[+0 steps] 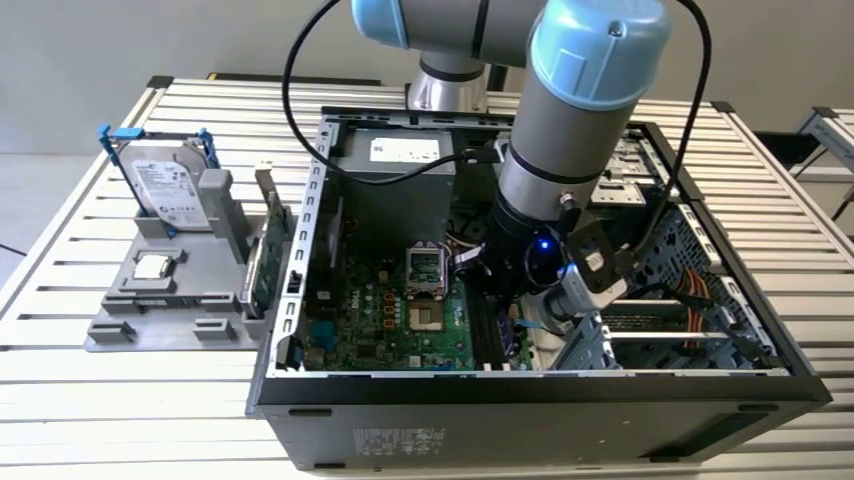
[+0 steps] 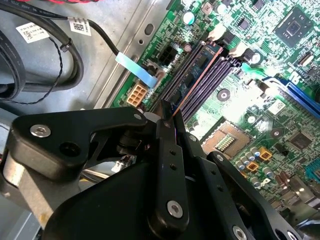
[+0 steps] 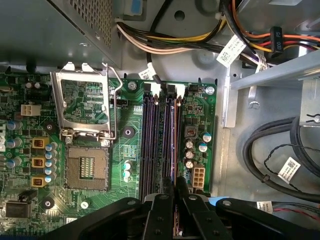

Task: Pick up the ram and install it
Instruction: 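Insert the ram into the slot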

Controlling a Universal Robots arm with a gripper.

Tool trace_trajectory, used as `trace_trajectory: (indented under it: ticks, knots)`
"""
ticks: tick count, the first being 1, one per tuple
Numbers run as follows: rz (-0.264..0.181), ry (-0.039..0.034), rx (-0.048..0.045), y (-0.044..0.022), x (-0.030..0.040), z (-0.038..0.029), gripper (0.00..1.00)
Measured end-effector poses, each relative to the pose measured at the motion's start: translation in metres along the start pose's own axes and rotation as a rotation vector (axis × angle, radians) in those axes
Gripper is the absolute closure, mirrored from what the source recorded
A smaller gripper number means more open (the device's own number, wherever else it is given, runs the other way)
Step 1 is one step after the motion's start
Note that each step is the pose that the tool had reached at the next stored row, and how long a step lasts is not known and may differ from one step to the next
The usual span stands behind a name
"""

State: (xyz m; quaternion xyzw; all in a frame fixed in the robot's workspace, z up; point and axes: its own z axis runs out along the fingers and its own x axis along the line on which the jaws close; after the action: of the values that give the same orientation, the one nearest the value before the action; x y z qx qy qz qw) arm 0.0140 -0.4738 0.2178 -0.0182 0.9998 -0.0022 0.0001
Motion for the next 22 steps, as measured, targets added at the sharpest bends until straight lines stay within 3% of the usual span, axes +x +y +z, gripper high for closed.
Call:
trace_trajectory:
  ticks: [22]
  knots:
    - [0.023, -0.0066, -0.0021, 0.0003, 0.0008, 0.0033, 1.00]
